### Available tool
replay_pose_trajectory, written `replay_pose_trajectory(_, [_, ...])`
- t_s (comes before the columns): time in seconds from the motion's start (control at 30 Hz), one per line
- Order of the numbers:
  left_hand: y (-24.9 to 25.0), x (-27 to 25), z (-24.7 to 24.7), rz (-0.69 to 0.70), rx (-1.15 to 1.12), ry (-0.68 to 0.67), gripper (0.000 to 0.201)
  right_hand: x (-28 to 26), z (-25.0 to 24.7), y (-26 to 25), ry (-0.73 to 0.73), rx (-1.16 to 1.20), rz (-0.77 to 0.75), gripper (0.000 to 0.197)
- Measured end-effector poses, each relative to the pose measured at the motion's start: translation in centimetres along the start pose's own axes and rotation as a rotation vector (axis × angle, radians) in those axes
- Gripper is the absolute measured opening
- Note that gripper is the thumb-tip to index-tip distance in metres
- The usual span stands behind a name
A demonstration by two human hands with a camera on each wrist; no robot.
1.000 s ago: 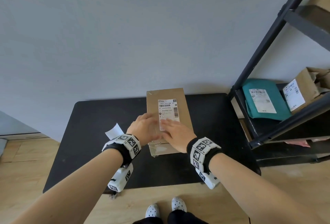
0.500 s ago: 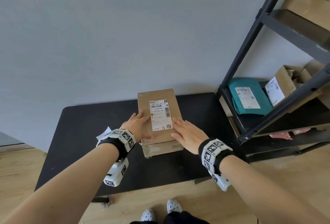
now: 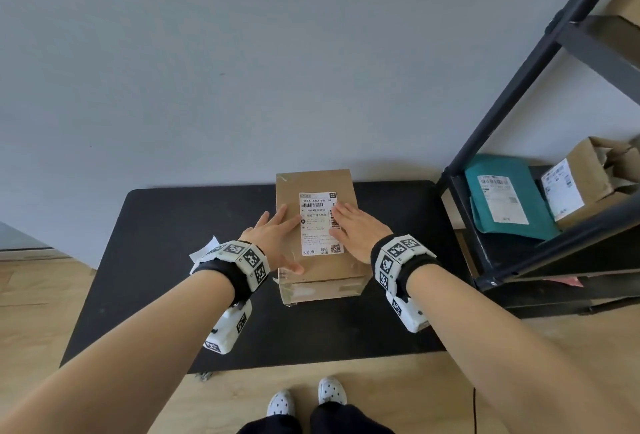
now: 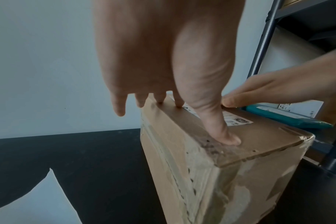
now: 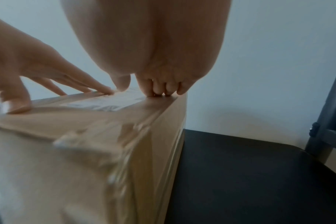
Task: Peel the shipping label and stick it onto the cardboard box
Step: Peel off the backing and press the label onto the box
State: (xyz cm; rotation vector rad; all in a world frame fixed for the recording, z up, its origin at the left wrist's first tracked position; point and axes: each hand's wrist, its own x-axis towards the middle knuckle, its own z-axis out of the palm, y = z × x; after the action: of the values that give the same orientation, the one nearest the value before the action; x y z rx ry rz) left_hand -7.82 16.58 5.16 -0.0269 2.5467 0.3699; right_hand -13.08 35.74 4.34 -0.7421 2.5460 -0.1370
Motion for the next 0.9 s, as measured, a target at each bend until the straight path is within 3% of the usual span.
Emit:
replay_pose_trajectory(0.27, [-0.2, -0.1, 0.1, 0.017, -0.093, -0.005, 0.112, 3.0, -2.1, 0.5, -0.019, 0.014, 0.021, 0.056])
replay_pose_trajectory(0.63, [-1.1, 0.3, 1.1, 0.033, -0.125, 0.046, 0.117, 5.6, -2.0, -3.4, -0.084, 0.032, -0.084, 0.052])
replay_pose_trajectory(0.9, [-1.2, 0.2, 1.3, 0.022, -0.110, 0.054, 0.117, 2.6, -0.6, -3.8, -0.090, 0.025, -0.125, 0.053])
